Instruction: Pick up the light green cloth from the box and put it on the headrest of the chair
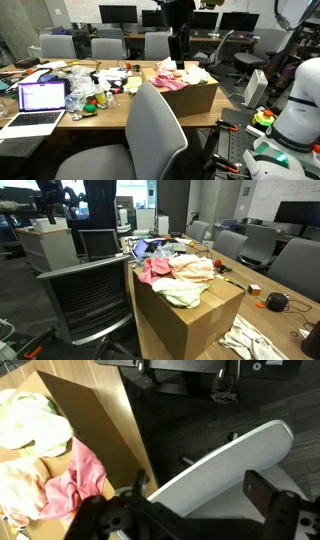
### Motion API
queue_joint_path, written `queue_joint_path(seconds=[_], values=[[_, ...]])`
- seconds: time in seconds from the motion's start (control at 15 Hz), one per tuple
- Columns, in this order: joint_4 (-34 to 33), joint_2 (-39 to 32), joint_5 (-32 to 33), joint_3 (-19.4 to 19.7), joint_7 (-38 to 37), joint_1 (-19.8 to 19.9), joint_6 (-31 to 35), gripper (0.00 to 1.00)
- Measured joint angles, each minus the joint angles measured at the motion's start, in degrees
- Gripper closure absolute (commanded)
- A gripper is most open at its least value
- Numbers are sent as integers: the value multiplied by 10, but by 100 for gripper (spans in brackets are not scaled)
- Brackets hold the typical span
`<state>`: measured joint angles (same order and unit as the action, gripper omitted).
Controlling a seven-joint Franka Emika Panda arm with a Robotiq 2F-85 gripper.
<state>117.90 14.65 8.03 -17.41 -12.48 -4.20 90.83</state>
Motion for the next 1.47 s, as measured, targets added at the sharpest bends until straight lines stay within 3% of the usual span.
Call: queue_joint_path(seconds=[0.67, 1.07, 1.47], values=[[0, -1, 0, 14, 0, -5, -1, 0], [1, 1, -4, 79, -5, 3, -2, 0], [17, 12, -47, 149, -15, 42, 2, 0]])
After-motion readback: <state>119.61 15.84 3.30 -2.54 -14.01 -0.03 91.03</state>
